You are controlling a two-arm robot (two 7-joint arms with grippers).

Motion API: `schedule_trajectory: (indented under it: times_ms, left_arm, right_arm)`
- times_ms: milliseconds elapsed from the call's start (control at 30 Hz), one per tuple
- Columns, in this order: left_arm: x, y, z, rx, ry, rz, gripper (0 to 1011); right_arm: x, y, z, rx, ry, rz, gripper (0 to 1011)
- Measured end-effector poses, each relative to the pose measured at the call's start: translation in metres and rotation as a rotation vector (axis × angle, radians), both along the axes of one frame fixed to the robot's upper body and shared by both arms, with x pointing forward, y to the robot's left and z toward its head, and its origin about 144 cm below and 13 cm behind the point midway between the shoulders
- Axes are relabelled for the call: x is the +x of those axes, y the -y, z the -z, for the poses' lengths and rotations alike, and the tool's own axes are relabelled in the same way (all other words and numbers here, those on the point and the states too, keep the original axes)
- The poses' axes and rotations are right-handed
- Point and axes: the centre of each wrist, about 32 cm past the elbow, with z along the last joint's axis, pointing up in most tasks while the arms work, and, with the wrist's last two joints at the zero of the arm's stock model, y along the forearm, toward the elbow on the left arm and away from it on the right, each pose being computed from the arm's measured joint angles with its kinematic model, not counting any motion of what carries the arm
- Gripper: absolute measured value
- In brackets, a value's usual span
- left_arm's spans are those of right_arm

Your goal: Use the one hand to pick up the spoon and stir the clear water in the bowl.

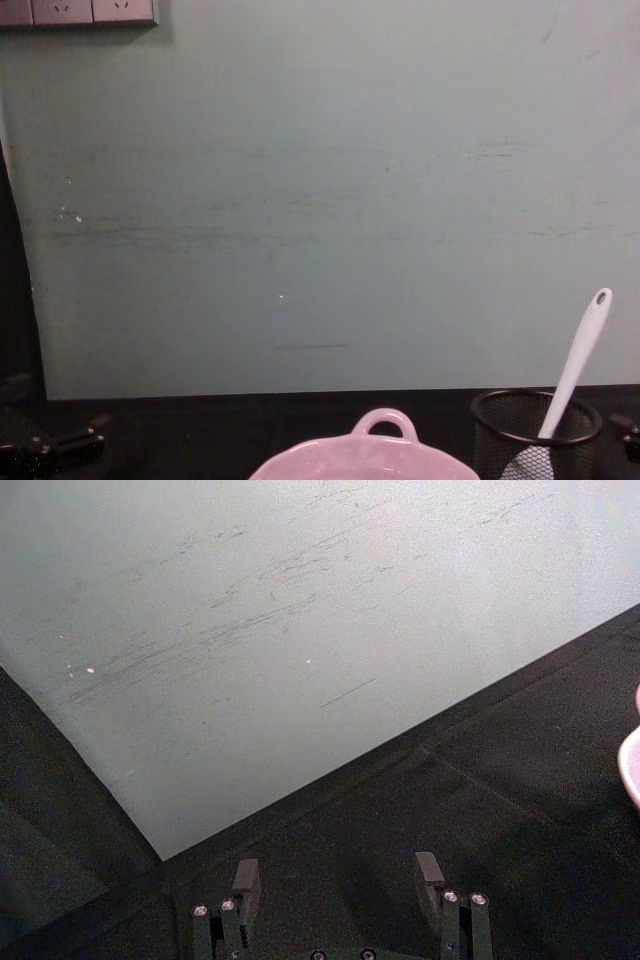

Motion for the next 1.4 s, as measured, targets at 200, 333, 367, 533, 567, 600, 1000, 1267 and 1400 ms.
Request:
schedule_trajectory:
  times_ms: [200, 333, 367, 533, 567, 600, 1000, 1267, 1400]
  left_arm:
    - [0.0, 0.0, 0.0, 0.0, 0.0, 0.0, 1011]
    - [0.0, 0.0, 0.0, 0.0, 0.0, 0.0, 1011]
    - [0.0, 0.0, 0.0, 0.0, 0.0, 0.0, 1011]
    - [0.0, 0.0, 0.0, 0.0, 0.0, 0.0, 1011]
    - [0.0, 0.0, 0.0, 0.0, 0.0, 0.0, 1011]
    - [0.0, 0.0, 0.0, 0.0, 0.0, 0.0, 1011]
    - [0.0, 0.0, 0.0, 0.0, 0.0, 0.0, 1011]
    - [0.0, 0.0, 0.0, 0.0, 0.0, 0.0, 1011]
    - [0.0, 0.0, 0.0, 0.0, 0.0, 0.0, 1011]
  right_arm:
    - [0.0, 0.0, 0.0, 0.0, 0.0, 0.0, 1003]
    - [0.0, 0.0, 0.0, 0.0, 0.0, 0.0, 1003]
    - [0.0, 0.0, 0.0, 0.0, 0.0, 0.0, 1002]
    - [0.0, 0.0, 0.0, 0.0, 0.0, 0.0, 1002]
    - [0.0, 0.0, 0.0, 0.0, 0.0, 0.0, 1002]
    - [0.0, 0.0, 0.0, 0.0, 0.0, 0.0, 1003]
    - [0.0, 0.0, 0.0, 0.0, 0.0, 0.0, 1002]
    - [0.0, 0.0, 0.0, 0.0, 0.0, 0.0, 1002]
    - [0.0, 0.0, 0.0, 0.0, 0.0, 0.0, 1003]
